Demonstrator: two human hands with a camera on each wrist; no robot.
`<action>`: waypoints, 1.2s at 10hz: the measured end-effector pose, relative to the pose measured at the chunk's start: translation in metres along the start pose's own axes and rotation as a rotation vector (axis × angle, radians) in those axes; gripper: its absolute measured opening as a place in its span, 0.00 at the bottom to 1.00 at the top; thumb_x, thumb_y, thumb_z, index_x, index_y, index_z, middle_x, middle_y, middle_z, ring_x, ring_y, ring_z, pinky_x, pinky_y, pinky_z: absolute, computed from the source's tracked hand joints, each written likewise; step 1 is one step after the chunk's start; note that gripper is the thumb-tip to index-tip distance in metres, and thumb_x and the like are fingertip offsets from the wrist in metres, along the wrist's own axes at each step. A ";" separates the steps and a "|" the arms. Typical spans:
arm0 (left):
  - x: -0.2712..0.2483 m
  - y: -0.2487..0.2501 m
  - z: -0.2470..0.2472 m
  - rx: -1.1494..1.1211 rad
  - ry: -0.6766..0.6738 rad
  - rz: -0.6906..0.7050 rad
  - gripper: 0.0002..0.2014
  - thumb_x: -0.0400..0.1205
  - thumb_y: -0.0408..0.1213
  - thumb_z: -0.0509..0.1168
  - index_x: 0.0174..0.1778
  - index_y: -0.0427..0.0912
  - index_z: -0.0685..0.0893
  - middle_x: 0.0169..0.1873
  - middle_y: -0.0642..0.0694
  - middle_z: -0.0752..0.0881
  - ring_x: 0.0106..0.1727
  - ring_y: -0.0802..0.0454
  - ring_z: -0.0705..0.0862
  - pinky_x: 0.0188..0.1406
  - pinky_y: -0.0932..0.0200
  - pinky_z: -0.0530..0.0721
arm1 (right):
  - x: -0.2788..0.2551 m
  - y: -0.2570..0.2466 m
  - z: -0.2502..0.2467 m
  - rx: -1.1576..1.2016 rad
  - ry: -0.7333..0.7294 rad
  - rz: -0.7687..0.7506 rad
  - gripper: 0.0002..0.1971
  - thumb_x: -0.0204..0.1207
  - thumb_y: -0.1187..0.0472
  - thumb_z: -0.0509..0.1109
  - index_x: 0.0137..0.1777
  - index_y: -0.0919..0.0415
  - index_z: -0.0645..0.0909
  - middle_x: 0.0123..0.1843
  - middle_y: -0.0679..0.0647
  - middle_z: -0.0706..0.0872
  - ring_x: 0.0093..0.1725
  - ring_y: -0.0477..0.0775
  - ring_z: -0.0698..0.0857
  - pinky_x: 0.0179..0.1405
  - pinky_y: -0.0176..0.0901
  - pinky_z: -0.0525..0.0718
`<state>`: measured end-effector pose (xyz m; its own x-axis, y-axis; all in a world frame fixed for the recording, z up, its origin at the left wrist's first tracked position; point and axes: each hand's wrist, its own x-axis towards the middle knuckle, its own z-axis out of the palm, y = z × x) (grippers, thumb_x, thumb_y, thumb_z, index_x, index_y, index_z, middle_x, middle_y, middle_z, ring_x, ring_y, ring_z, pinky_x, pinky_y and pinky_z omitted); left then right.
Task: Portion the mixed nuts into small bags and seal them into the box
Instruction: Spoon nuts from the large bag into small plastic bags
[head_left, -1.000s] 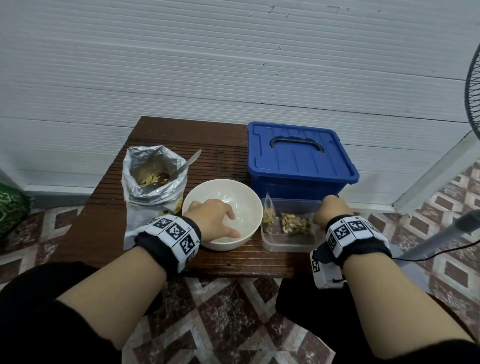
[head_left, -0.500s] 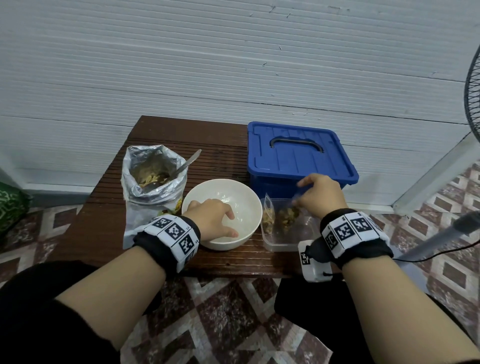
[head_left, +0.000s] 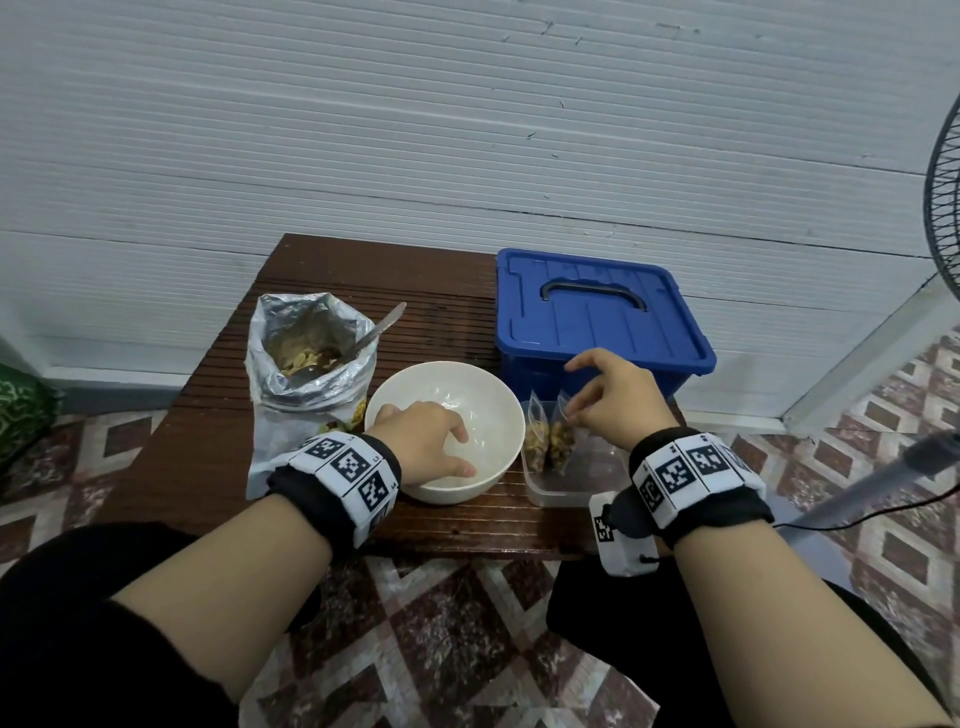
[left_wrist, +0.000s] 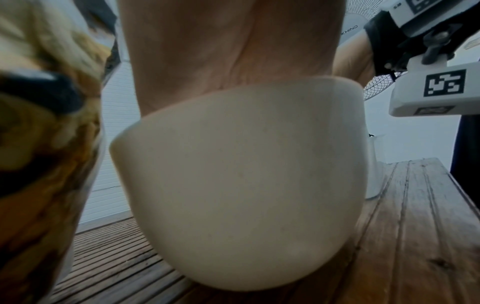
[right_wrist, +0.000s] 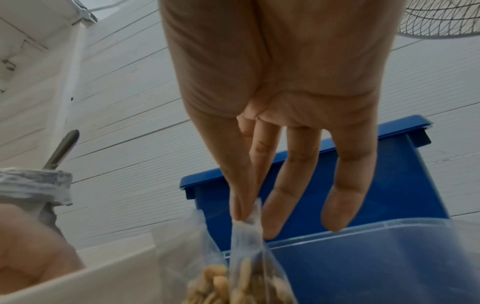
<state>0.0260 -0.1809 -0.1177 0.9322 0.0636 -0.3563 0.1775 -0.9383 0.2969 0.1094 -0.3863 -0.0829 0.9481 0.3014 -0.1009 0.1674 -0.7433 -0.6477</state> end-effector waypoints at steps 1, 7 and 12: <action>0.000 -0.001 0.000 -0.003 0.001 -0.002 0.23 0.76 0.59 0.69 0.65 0.55 0.80 0.68 0.50 0.77 0.71 0.49 0.72 0.69 0.48 0.63 | -0.002 0.000 0.003 -0.035 0.058 -0.054 0.26 0.68 0.76 0.72 0.56 0.46 0.75 0.32 0.48 0.86 0.39 0.45 0.85 0.52 0.52 0.86; -0.002 0.000 0.000 0.004 0.022 0.001 0.23 0.76 0.59 0.69 0.65 0.55 0.80 0.68 0.50 0.78 0.71 0.49 0.73 0.71 0.48 0.63 | 0.006 0.000 0.006 -0.035 -0.060 0.130 0.06 0.69 0.61 0.80 0.34 0.52 0.85 0.41 0.52 0.89 0.50 0.53 0.87 0.59 0.53 0.85; -0.001 0.000 -0.001 -0.024 0.082 0.067 0.11 0.81 0.53 0.66 0.55 0.55 0.85 0.63 0.55 0.82 0.70 0.53 0.74 0.71 0.47 0.66 | 0.004 -0.005 0.006 0.172 -0.001 0.228 0.12 0.80 0.54 0.69 0.44 0.64 0.85 0.38 0.58 0.90 0.35 0.52 0.89 0.34 0.40 0.86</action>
<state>0.0248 -0.1809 -0.1167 0.9648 0.0299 -0.2614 0.1209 -0.9328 0.3394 0.1108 -0.3781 -0.0846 0.9559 0.1385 -0.2590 -0.0986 -0.6793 -0.7272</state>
